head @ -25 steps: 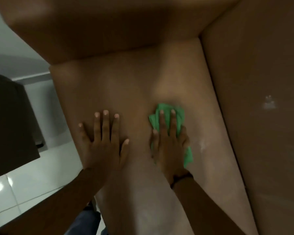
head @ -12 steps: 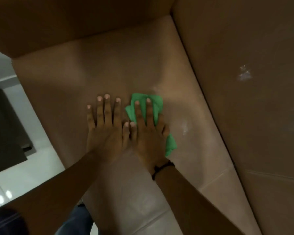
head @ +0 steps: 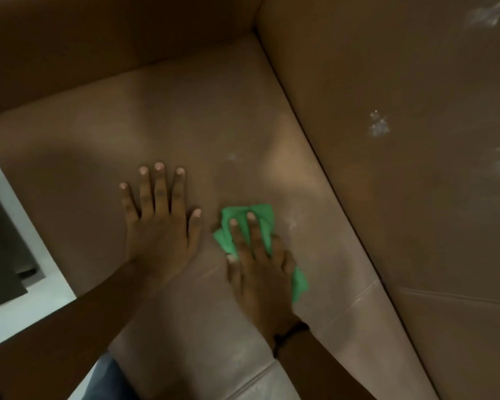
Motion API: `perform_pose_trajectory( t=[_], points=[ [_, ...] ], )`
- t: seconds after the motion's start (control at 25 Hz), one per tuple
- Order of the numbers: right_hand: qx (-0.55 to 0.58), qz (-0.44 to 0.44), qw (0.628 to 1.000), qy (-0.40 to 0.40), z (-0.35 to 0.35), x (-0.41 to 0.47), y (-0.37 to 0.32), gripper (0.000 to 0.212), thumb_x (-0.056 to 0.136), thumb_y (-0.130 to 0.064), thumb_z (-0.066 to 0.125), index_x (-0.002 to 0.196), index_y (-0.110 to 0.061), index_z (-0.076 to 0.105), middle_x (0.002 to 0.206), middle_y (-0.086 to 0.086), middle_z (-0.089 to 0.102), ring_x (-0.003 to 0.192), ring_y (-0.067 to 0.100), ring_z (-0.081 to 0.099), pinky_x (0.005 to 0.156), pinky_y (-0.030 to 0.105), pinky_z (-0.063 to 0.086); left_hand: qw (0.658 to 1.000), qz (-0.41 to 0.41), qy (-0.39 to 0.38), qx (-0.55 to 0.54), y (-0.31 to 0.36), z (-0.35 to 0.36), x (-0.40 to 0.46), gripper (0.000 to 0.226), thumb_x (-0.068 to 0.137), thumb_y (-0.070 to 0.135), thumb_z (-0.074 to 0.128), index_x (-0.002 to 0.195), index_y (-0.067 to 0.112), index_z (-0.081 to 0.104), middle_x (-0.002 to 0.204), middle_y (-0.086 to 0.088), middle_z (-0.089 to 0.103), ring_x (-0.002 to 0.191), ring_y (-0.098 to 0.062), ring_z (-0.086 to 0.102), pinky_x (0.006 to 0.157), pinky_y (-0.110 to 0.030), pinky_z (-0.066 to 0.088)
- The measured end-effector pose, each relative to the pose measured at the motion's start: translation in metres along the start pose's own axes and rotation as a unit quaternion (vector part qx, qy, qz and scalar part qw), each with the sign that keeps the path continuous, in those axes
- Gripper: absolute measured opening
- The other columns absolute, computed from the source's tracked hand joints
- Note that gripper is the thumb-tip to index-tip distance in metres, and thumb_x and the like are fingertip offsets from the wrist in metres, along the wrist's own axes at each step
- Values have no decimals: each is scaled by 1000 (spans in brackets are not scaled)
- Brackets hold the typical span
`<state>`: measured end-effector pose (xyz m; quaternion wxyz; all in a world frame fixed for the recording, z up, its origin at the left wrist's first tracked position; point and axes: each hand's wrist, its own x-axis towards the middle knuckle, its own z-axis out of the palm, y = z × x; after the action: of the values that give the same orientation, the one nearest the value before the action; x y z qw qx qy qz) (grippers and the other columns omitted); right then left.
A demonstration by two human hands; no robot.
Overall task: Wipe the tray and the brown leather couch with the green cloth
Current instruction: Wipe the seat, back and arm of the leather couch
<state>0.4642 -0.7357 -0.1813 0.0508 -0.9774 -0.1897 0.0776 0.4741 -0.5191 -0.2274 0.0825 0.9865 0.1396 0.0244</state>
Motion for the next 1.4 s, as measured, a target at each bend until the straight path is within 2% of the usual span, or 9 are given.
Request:
perform_pose_trajectory(
  t=[0.16, 0.36, 0.56, 0.72, 0.92, 1.0, 1.12, 1.32, 1.4],
  points=[
    [29, 196, 979, 56, -3, 47, 35, 65, 109, -52, 34, 171, -37, 19, 179, 1, 15, 135, 43, 41, 103, 60, 40, 1000, 17, 19, 3, 12, 12, 21, 79, 111, 56, 24, 179, 16, 12, 183, -26, 13, 169, -50, 8, 134, -74, -1],
    [-30, 26, 999, -13, -3, -9, 40, 64, 110, -54, 24, 171, -41, 12, 181, -5, 2, 137, 41, 41, 104, 56, 40, 1000, 11, 0, -6, 11, 8, 16, 80, 111, 55, 29, 178, 16, 14, 184, -25, 15, 170, -50, 9, 134, -76, 3],
    [-7, 184, 983, 24, -7, 60, 54, 65, 110, -52, 31, 171, -35, 19, 179, 3, 15, 134, 44, 41, 100, 60, 42, 1000, 19, -1, 2, 13, 6, 20, 80, 111, 56, 26, 178, 15, 15, 183, -25, 16, 170, -49, 9, 134, -76, 2],
    [-36, -1, 999, -15, 4, 11, 22, 65, 109, -55, 29, 171, -40, 16, 181, -3, 7, 136, 42, 43, 102, 54, 35, 1000, 10, 1, -19, 12, 6, 16, 81, 109, 55, 33, 178, 16, 16, 184, -24, 17, 170, -48, 12, 135, -75, 2],
    [37, 160, 985, 48, -15, 102, 5, 65, 109, -52, 32, 170, -33, 25, 178, 3, 20, 139, 45, 41, 105, 62, 42, 1000, 10, -11, -10, 16, 0, 19, 80, 111, 54, 33, 178, 13, 17, 184, -25, 16, 170, -49, 11, 135, -75, -1],
    [21, 101, 994, 37, -13, 168, -21, 63, 110, -52, 32, 170, -33, 26, 178, 1, 23, 141, 43, 40, 107, 59, 38, 1000, 22, -5, 13, 14, 5, 19, 79, 112, 55, 27, 178, 14, 15, 184, -24, 14, 171, -47, 7, 136, -71, -8],
    [-30, -79, 996, 19, -11, 144, -19, 63, 110, -52, 36, 170, -37, 23, 179, -6, 17, 140, 40, 40, 106, 55, 35, 1000, 16, -20, -7, 13, -2, 18, 78, 112, 54, 27, 178, 13, 15, 185, -23, 15, 171, -47, 8, 137, -70, -6],
    [-17, 47, 998, 49, -28, 172, 3, 61, 110, -50, 37, 169, -34, 31, 177, 0, 27, 142, 42, 42, 105, 56, 43, 999, 13, -27, -14, 16, -9, 23, 79, 110, 51, 38, 177, 12, 21, 183, -26, 21, 169, -51, 16, 137, -72, 3],
    [-3, -17, 999, 46, -21, 220, -11, 61, 109, -49, 37, 168, -32, 34, 176, 1, 29, 142, 42, 41, 105, 54, 41, 1000, 20, -12, -1, 15, 3, 25, 78, 112, 51, 32, 178, 11, 16, 183, -26, 18, 170, -50, 11, 138, -68, -3]
  ],
)
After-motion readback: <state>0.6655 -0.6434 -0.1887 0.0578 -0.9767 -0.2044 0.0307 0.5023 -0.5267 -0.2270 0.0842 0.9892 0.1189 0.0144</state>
